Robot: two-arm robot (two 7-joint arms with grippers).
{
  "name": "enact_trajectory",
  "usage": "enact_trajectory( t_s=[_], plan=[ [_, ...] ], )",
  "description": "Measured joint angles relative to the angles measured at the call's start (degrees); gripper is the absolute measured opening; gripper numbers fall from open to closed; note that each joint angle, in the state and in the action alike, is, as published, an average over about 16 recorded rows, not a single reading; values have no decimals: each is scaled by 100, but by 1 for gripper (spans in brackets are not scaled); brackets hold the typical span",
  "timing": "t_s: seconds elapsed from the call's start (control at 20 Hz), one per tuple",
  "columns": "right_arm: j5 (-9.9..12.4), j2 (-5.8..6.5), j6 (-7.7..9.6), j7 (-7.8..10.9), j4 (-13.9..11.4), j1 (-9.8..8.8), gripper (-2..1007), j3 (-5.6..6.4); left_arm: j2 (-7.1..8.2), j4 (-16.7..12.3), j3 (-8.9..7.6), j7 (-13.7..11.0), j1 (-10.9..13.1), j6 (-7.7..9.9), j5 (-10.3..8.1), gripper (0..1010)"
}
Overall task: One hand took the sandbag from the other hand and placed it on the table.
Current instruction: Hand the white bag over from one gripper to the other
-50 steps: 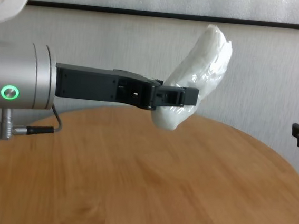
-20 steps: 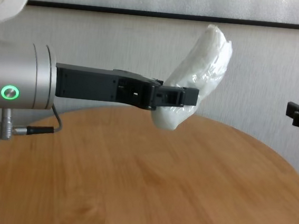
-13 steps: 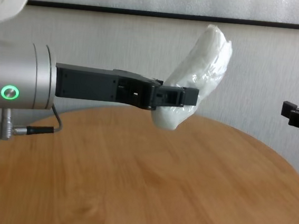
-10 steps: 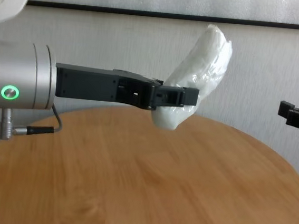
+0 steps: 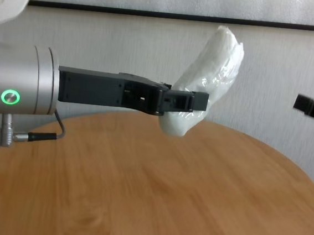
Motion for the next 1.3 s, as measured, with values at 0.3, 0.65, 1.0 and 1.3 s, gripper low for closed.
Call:
enact_trajectory(
  t_s=[0.3, 0.65, 1.0, 1.3],
  plan=[
    [645, -59, 280, 274, -4, 3, 1001, 136, 0, 0, 0, 0, 0, 0, 0, 360],
    [1042, -34, 411, 384, -33, 12, 1001, 125, 0, 0, 0, 0, 0, 0, 0, 360],
    [1236, 17, 452, 420, -83, 18, 1001, 36, 0, 0, 0, 0, 0, 0, 0, 361],
    [1569, 6, 608, 403, -139, 23, 1001, 8, 0, 0, 0, 0, 0, 0, 0, 360]
  ],
)
